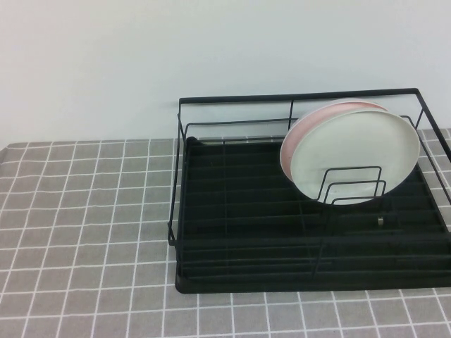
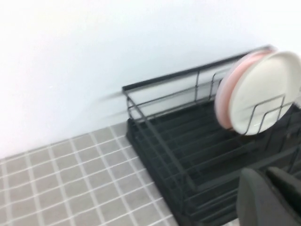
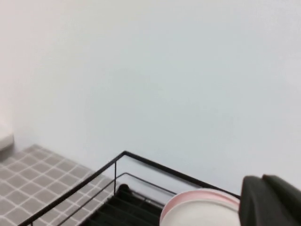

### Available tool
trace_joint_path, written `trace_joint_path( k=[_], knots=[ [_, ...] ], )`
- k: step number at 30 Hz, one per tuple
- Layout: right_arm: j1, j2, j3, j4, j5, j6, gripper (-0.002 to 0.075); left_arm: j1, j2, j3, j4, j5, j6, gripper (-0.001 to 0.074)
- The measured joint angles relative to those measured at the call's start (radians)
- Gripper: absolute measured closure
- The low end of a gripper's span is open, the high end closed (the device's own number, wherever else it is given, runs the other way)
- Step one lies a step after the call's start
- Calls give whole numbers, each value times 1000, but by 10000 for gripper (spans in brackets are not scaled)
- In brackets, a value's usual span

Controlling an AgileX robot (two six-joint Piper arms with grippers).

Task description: Place plate on rack

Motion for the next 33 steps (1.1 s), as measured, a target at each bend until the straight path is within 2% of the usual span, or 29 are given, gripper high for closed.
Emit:
trace_joint_path(
  k=[5, 11, 15, 21, 31, 33],
  knots=[
    [0, -216, 219, 5, -79, -2, 725, -2, -90, 199, -74, -148, 4, 735],
    [0, -373, 422, 3, -107, -10, 725, -2, -88, 379, -168, -343, 9, 735],
    [0, -390, 513, 52, -98, -9, 725, -2, -88, 424, -221, -343, -3, 735],
    [0, -390, 537, 255, -102, -9, 725, -2, -88, 440, -220, -276, -3, 735],
    [0, -390, 537, 268, -100, -9, 725, -2, -88, 446, -218, -250, -3, 735],
    [0, -390, 537, 268, -100, -9, 725, -2, -92, 451, -154, -250, -3, 735]
  ],
)
